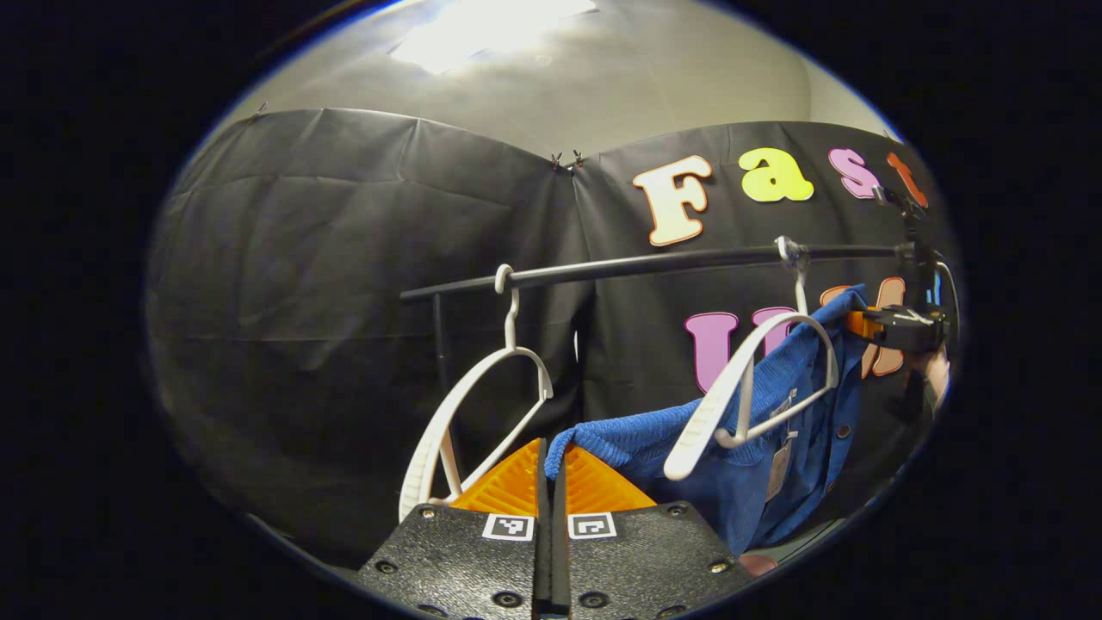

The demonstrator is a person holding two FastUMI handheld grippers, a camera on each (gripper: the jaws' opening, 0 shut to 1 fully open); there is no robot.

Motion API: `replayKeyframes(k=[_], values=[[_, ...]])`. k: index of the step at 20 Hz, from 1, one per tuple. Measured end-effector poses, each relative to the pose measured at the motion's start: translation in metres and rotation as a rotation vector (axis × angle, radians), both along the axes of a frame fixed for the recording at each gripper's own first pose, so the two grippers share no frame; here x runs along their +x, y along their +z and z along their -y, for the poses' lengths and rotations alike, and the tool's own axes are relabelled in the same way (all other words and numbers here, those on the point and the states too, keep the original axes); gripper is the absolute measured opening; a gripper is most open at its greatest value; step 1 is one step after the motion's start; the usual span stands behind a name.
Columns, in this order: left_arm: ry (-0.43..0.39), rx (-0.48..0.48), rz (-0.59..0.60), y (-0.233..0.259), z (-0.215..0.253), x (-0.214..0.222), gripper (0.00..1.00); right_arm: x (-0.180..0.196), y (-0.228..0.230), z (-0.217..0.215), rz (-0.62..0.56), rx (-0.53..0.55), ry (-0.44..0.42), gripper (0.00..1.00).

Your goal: Grasp the clothes on the hanger with both hands and then place them into the laundry hamper below.

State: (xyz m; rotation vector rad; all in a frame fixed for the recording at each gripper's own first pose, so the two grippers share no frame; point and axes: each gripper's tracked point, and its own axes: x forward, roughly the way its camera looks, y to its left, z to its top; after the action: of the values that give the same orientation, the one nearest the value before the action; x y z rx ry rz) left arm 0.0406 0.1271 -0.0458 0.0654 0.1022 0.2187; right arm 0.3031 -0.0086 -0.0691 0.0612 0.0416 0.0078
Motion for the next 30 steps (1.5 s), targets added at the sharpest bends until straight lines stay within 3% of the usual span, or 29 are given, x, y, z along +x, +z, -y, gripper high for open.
replayKeyframes(k=[1,3,6,8,19,30], values=[[-0.016,0.006,-0.007,-0.007,0.006,0.000,0.00,0.001,0.001,0.001,0.004,-0.004,-0.005,0.02],[-0.046,0.025,-0.010,-0.019,0.018,0.001,0.00,0.003,0.002,0.005,0.006,-0.013,-0.014,0.12],[-0.078,0.051,-0.015,-0.034,0.036,0.004,0.00,0.005,0.005,0.014,0.017,-0.018,-0.037,0.12],[-0.107,0.035,-0.032,-0.045,0.051,0.004,0.00,0.005,0.006,0.018,0.020,-0.025,-0.048,0.07],[-0.225,0.000,-0.071,-0.067,0.098,0.011,0.00,-0.011,-0.015,0.062,-0.005,-0.098,-0.145,0.07],[-0.332,-0.034,-0.102,-0.082,0.132,0.015,0.00,-0.045,-0.047,0.099,-0.077,-0.078,-0.241,0.07]])
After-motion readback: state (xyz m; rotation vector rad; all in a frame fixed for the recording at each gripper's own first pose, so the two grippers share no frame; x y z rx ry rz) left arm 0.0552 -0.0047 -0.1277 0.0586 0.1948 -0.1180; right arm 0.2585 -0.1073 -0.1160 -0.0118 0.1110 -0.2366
